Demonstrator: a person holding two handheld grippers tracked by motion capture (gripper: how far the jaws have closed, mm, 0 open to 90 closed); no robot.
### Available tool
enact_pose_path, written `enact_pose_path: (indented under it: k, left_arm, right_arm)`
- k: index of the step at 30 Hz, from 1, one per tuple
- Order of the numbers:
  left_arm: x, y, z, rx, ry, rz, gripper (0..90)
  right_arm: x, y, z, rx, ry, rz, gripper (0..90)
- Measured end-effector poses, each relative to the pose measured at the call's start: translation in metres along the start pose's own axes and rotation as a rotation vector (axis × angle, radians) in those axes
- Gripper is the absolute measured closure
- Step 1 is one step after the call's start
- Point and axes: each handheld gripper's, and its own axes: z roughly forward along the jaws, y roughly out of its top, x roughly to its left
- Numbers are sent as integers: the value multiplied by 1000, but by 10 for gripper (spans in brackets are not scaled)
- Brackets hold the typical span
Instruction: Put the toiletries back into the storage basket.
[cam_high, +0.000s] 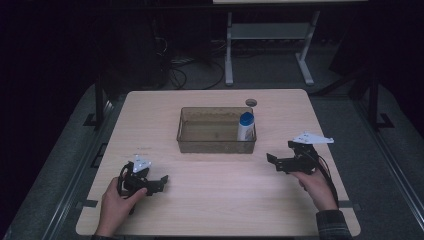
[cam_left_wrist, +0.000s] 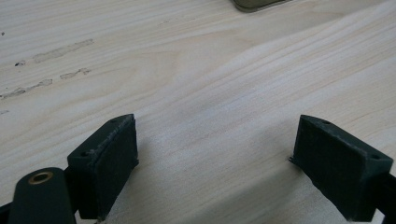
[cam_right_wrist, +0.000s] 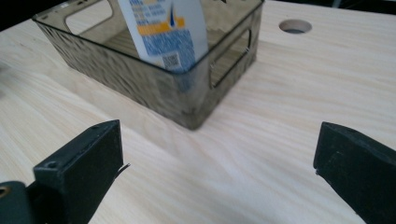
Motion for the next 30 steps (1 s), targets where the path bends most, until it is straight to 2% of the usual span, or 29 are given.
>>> enact_pose_path:
  k: [9,10,18,23,30]
  left_arm:
    - [0,0,0,4,0,4,124]
    - [0,0,0,4,0,5,124]
    - [0,0,0,4,0,5,124]
    - [0,0,0,3,0,5,124]
    - [0,0,0,3,0,5,124]
  right_arm:
    - [-8,-27,-11,25,-26,23,10]
    - [-12,-34,-15,35,-36,31,10]
    - [-17,-54,-28,76,-86,35,10]
    - [-19,-72,-36,132,-133,18,10]
    - [-17,-88,-41,191,-173,-4,10]
